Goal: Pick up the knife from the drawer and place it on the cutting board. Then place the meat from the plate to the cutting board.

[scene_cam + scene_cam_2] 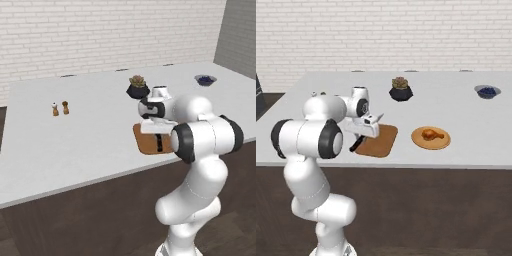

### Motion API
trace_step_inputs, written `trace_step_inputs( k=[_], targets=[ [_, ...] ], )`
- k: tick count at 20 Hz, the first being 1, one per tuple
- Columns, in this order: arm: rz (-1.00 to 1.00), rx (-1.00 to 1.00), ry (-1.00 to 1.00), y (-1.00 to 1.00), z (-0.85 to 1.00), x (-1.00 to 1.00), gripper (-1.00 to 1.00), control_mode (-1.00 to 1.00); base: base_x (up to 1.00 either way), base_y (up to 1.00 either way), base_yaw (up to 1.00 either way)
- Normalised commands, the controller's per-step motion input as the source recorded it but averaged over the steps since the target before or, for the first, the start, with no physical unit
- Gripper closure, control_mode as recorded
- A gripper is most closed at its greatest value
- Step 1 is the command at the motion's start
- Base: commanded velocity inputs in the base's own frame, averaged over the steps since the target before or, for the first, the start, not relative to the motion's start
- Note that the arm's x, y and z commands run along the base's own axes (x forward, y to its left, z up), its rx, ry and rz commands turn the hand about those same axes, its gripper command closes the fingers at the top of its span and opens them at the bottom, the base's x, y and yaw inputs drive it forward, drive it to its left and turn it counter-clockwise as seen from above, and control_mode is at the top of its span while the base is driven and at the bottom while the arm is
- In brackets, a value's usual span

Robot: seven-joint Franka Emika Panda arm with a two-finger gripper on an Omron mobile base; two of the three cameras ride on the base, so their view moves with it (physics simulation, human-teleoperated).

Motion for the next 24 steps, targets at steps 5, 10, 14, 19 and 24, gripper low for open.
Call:
trace_step_inputs(
  k=[5,10,14,19,24],
  targets=[
    [-0.02,0.0,-0.09,0.18,-0.05,0.46,-1.0,-1.0,0.0,0.0,0.0],
    [-0.06,0.07,-0.04,-0.6,0.31,-0.03,-1.0,-1.0,0.0,0.0,0.0],
    [-0.05,0.2,-0.11,-1.0,0.81,-0.07,-1.0,-1.0,0.0,0.0,0.0],
    [-0.06,0.13,-0.01,-1.0,0.37,0.26,-1.0,-1.0,0.0,0.0,0.0],
    [-0.12,0.03,0.0,-1.0,0.01,0.72,-1.0,-1.0,0.0,0.0,0.0]
  ],
)
